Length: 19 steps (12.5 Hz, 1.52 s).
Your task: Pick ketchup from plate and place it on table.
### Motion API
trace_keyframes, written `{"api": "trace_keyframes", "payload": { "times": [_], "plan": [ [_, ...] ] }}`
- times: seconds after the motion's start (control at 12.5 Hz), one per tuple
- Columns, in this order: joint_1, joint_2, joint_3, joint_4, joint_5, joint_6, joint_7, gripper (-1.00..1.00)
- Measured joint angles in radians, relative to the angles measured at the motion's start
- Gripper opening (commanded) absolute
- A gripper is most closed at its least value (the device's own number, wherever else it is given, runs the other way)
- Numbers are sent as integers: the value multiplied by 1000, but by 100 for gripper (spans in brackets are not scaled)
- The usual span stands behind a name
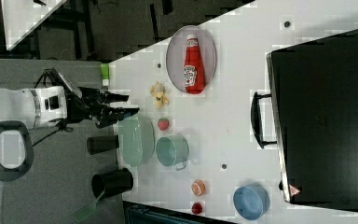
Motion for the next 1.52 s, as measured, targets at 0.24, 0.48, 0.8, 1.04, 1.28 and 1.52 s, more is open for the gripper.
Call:
{"api": "trace_keyframes", "payload": {
  "times": [0.24, 0.48, 0.8, 1.04, 1.28, 1.52],
  "plan": [
    [-55, -163, 52, -132, 13, -174, 5, 100],
    [-66, -201, 67, -89, 2, -141, -41, 100],
    [-74, -76, 84, -50, 8, -57, -154, 100],
    [-76, 94, 107, -63, 3, 44, -234, 100],
    [-73, 239, 108, -98, -4, 123, -348, 100],
    [-70, 326, 120, -104, -4, 221, -464, 100]
  ]
}}
